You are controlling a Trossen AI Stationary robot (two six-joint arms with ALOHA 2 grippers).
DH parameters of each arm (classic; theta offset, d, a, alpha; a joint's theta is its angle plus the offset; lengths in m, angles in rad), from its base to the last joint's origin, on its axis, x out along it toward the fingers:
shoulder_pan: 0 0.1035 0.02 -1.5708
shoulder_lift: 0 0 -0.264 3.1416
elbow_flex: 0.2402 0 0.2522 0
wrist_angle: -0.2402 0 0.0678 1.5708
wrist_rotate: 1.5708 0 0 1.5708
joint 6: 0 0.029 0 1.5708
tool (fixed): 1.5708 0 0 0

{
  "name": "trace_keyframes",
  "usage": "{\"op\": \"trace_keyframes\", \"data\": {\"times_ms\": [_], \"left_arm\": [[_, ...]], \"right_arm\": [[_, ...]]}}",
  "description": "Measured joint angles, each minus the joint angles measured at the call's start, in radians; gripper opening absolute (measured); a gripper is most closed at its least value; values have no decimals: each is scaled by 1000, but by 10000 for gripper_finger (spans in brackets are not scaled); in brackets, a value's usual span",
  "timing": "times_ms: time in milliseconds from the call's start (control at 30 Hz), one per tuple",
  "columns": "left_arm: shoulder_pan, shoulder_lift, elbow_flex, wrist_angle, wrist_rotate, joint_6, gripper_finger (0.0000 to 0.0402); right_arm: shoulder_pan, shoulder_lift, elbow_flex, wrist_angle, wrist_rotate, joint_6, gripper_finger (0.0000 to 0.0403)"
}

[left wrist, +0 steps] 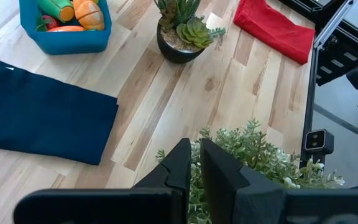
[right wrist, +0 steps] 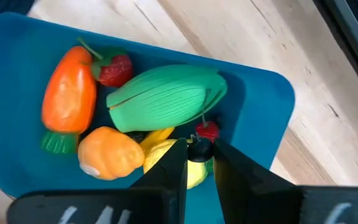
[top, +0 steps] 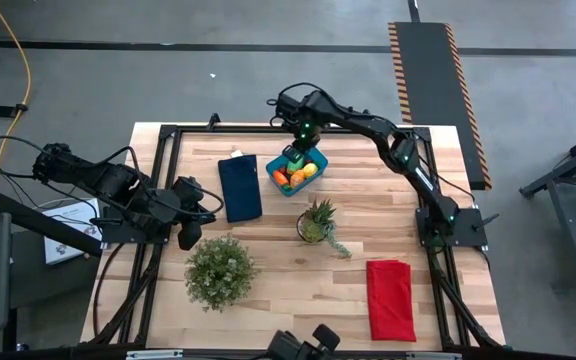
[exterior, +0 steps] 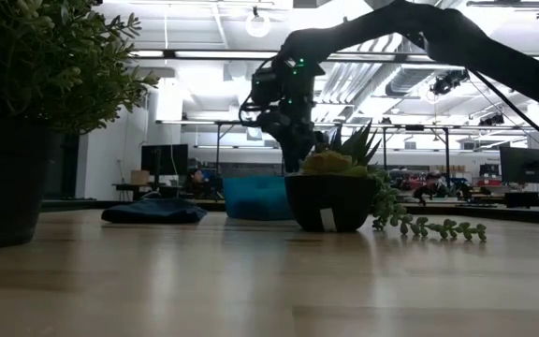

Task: Pick and placing Produce into tupperware
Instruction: Put the blue berry into the bin, then return to Home Position

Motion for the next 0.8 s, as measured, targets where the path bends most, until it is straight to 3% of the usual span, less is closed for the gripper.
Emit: {"op": "trace_keyframes", "data": {"times_ms": [300, 600, 800], "left_arm": [[0, 0, 0, 0, 0, 0, 26], [0, 0, 0, 1, 0, 2, 26], [0, 0, 0, 5, -2, 16, 26]], "right_arm": [[-5, -1, 0, 1, 4, 13, 55], [-5, -1, 0, 1, 8, 10, 118], [-5, -1, 0, 1, 9, 10, 133]]}}
